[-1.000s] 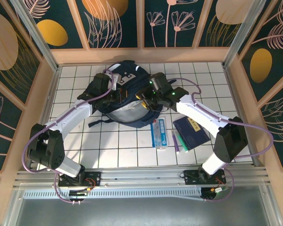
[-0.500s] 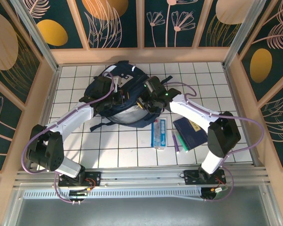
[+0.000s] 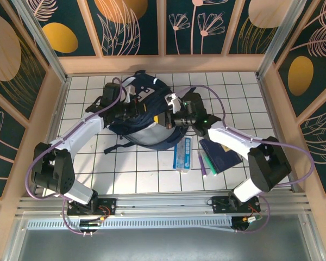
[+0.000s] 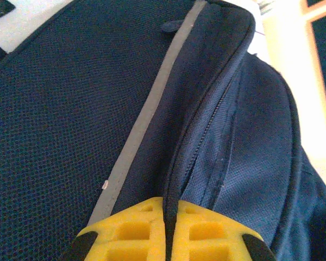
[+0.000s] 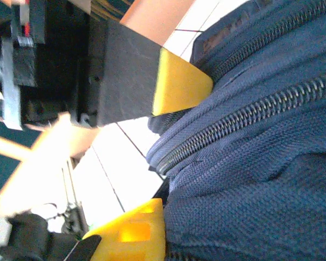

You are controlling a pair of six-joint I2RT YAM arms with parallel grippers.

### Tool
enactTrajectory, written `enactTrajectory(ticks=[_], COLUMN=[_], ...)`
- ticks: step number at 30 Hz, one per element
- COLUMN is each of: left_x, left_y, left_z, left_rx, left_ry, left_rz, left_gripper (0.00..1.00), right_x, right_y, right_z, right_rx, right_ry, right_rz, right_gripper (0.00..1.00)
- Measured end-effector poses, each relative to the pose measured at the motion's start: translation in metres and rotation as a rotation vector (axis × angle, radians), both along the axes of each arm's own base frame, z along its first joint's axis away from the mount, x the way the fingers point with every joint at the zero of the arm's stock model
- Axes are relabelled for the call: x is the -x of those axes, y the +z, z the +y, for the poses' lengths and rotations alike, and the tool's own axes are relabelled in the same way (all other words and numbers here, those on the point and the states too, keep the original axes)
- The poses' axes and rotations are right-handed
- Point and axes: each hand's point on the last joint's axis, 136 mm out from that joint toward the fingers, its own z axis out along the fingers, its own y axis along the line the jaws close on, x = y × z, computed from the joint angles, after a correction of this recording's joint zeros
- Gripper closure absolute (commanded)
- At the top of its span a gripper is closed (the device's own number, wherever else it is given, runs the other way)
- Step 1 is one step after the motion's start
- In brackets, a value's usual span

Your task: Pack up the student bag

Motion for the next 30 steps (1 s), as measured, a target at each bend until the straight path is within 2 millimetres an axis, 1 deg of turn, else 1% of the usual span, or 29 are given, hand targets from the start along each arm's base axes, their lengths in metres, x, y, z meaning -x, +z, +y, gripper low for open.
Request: enactTrajectory(ticks=[1, 2, 3, 6, 8, 9, 10, 11, 12, 14, 16, 18, 20, 22, 24, 26, 28, 30], left_x=[0.000, 0.000, 0.001, 0.002, 0.003, 0.004, 0.004, 0.004, 0.003, 0.001, -0.002, -0.002, -0.001, 0.001, 0.002, 0.002, 0.001, 0.000], left_y=[0.002, 0.004, 0.006, 0.012, 0.015, 0.015, 0.017, 0.018, 0.020, 0.025, 0.032, 0.038, 0.040, 0.036, 0.028, 0.025, 0.026, 0.027], left_z=[-0.002, -0.003, -0.004, -0.006, -0.007, -0.006, -0.005, -0.004, -0.002, 0.001, 0.006, 0.010, 0.013, 0.015, 0.017, 0.017, 0.016, 0.016], left_rx=[0.018, 0.034, 0.052, 0.104, 0.131, 0.140, 0.145, 0.149, 0.149, 0.150, 0.154, 0.165, 0.174, 0.185, 0.190, 0.194, 0.199, 0.202], left_ry=[-0.007, -0.011, -0.014, -0.005, 0.010, 0.021, 0.035, 0.049, 0.068, 0.105, 0.142, 0.171, 0.197, 0.222, 0.251, 0.267, 0.276, 0.281], left_rz=[0.011, 0.019, 0.029, 0.050, 0.066, 0.074, 0.080, 0.083, 0.084, 0.076, 0.054, 0.036, 0.035, 0.056, 0.079, 0.091, 0.087, 0.086], left_gripper=[1.00, 1.00, 1.00, 1.00, 1.00, 1.00, 1.00, 1.00, 1.00, 1.00, 1.00, 1.00, 1.00, 1.00, 1.00, 1.00, 1.00, 1.00], right_x=[-0.004, -0.008, -0.012, -0.025, -0.030, -0.034, -0.038, -0.043, -0.048, -0.056, -0.057, -0.051, -0.039, -0.020, 0.000, 0.011, 0.013, 0.010], right_y=[-0.001, -0.002, -0.004, -0.012, -0.015, -0.018, -0.020, -0.021, -0.022, -0.019, -0.006, 0.006, 0.010, 0.004, -0.007, -0.018, -0.030, -0.041], right_z=[-0.003, -0.005, -0.007, -0.012, -0.015, -0.018, -0.021, -0.025, -0.031, -0.041, -0.047, -0.049, -0.046, -0.038, -0.028, -0.016, -0.007, -0.003], right_rx=[0.013, 0.024, 0.040, 0.067, 0.068, 0.071, 0.079, 0.090, 0.107, 0.152, 0.174, 0.175, 0.179, 0.193, 0.227, 0.257, 0.278, 0.297], right_ry=[0.010, 0.012, 0.003, -0.050, -0.089, -0.123, -0.164, -0.214, -0.285, -0.427, -0.567, -0.665, -0.739, -0.780, -0.801, -0.806, -0.823, -0.850], right_rz=[-0.044, -0.075, -0.100, -0.140, -0.149, -0.137, -0.114, -0.089, -0.038, 0.074, 0.221, 0.330, 0.415, 0.482, 0.543, 0.585, 0.604, 0.617], right_gripper=[0.92, 0.82, 0.76, 0.65, 0.63, 0.61, 0.56, 0.49, 0.46, 0.45, 0.44, 0.43, 0.44, 0.47, 0.49, 0.50, 0.50, 0.50])
